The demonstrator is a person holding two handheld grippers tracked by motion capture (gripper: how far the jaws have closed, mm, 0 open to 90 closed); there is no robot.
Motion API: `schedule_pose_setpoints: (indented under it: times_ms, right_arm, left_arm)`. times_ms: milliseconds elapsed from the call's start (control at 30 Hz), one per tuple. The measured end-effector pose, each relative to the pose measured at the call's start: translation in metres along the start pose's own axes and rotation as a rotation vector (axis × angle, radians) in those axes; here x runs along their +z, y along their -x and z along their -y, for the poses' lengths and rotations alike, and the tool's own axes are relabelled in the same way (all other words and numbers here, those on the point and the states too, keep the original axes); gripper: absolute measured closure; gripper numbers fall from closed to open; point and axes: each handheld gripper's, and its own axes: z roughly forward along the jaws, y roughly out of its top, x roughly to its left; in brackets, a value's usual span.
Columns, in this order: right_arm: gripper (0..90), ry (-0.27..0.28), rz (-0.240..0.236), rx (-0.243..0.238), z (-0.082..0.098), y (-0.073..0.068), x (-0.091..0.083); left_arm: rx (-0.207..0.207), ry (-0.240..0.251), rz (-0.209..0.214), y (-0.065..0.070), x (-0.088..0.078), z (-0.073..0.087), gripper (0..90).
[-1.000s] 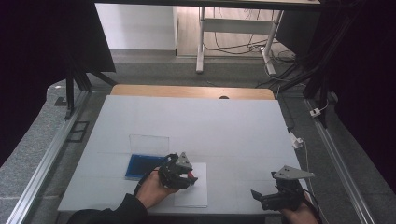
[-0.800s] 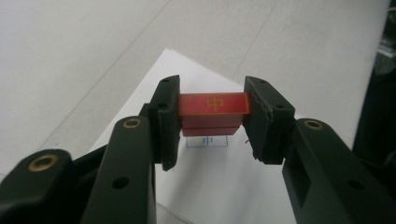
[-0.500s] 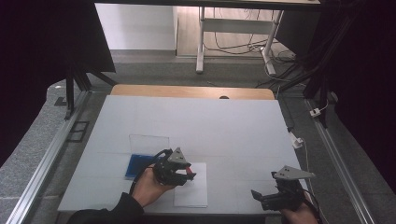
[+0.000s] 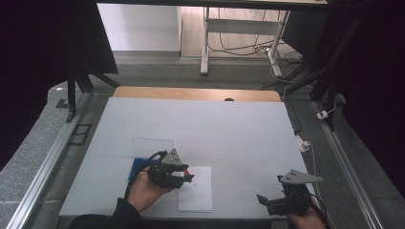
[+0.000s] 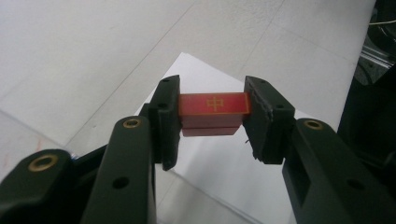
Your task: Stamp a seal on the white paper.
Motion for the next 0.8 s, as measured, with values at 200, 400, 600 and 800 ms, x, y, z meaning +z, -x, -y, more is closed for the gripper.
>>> schedule_pose_setpoints:
  times_ms: [200,400,600,800]
  right_arm:
    - [0.0,0.000,-0.001,-0.002,0.000,0.000,0.000]
    - [0.0,0.000,-0.001,-0.003,0.000,0.000,0.000]
    - [0.0,0.000,-0.001,-0.005,0.000,0.000,0.000]
    - [0.0,0.001,-0.001,-0.004,0.000,0.000,0.000]
  left_arm:
    - [-0.014,0.006,-0.010,-0.004,-0.007,0.004,58.0]
    - [-0.024,0.005,-0.019,-0.008,-0.013,0.008,58.0]
    - [-0.038,0.008,-0.028,-0.011,-0.020,0.012,58.0]
    - [-0.055,0.007,-0.049,-0.015,-0.026,0.018,57.9]
